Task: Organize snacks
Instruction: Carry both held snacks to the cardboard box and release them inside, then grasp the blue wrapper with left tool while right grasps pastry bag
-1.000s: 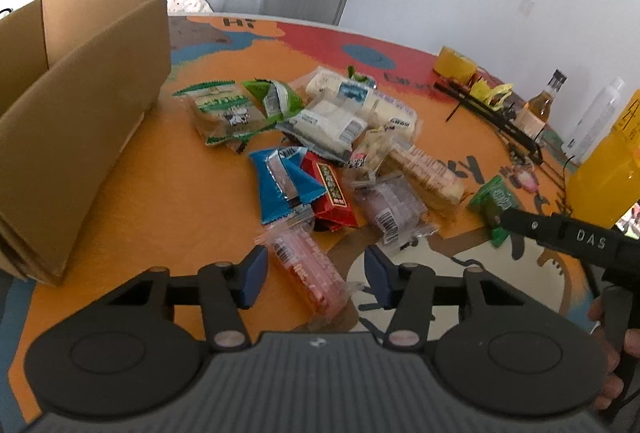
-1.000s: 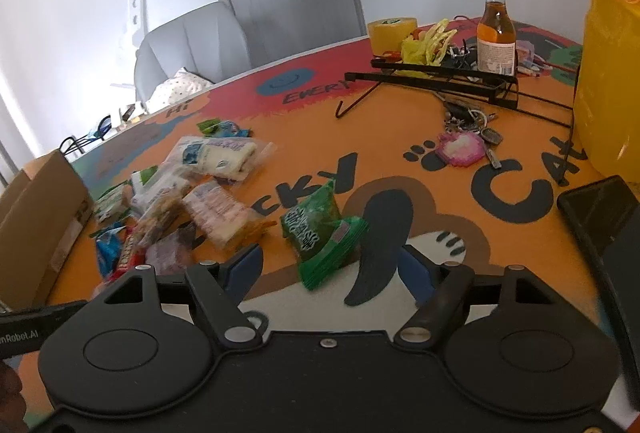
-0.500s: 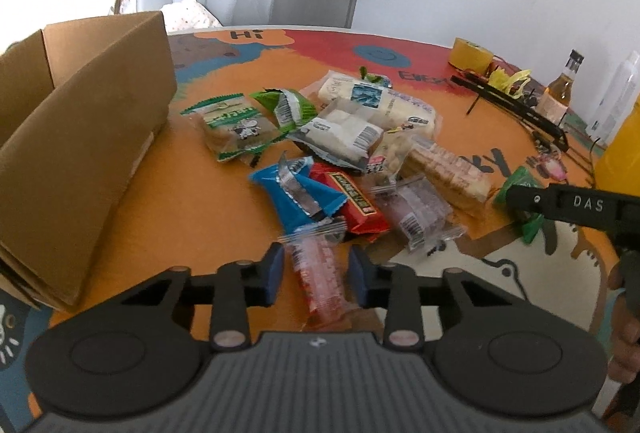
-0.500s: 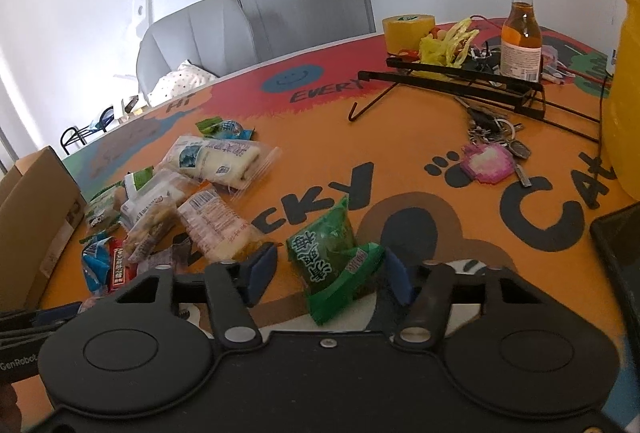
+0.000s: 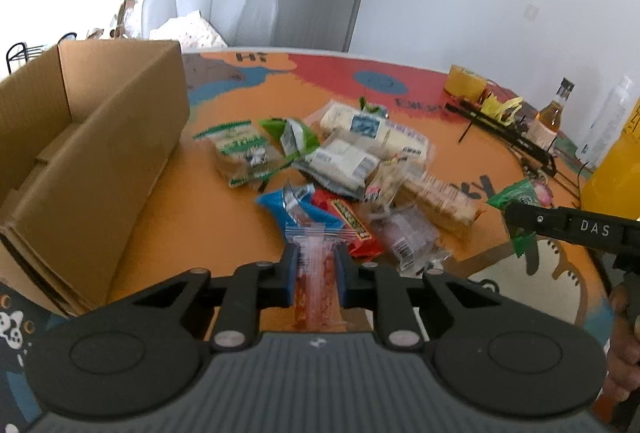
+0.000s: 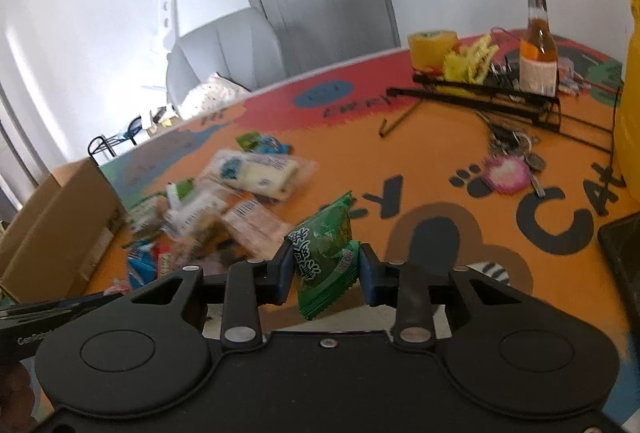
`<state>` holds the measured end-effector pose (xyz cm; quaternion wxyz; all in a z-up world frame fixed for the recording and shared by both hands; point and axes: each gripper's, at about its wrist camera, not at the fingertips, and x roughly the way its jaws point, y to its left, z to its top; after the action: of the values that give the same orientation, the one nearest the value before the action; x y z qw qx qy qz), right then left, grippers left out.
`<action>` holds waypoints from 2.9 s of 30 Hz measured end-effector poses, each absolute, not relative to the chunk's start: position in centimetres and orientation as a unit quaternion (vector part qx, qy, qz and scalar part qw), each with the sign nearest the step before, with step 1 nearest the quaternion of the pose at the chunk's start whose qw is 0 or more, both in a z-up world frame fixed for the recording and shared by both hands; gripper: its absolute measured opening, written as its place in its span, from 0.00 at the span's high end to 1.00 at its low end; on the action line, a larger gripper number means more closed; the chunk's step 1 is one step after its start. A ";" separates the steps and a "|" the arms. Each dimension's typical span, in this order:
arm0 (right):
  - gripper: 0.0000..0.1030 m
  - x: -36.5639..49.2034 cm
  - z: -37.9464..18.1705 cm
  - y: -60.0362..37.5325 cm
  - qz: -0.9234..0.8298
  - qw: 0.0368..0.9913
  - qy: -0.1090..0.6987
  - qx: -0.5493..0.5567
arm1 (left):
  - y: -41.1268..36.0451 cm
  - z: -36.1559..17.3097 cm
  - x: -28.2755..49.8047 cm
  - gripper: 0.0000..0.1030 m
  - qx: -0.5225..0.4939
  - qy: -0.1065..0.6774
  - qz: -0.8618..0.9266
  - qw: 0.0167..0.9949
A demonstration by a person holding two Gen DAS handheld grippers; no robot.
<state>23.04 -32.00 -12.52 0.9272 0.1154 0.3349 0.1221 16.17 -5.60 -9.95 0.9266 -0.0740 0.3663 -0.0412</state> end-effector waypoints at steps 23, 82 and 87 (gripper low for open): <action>0.70 20.3 -7.5 -25.2 0.216 0.927 0.289 0.099 | -1.1 -4.4 13.2 0.83 -0.085 0.293 -0.020 0.952; 0.59 21.7 -3.6 -9.2 0.377 0.870 0.302 0.092 | 13.8 -2.6 10.6 0.14 -0.168 0.264 0.158 0.937; 0.51 21.5 -3.9 -11.4 0.356 0.878 0.305 0.095 | 12.9 -2.7 10.4 0.05 -0.172 0.263 0.151 0.937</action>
<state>21.50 -11.43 -3.90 0.8780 0.0955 0.3048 0.3564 10.40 12.92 -2.73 0.9371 -0.1725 0.2634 0.1510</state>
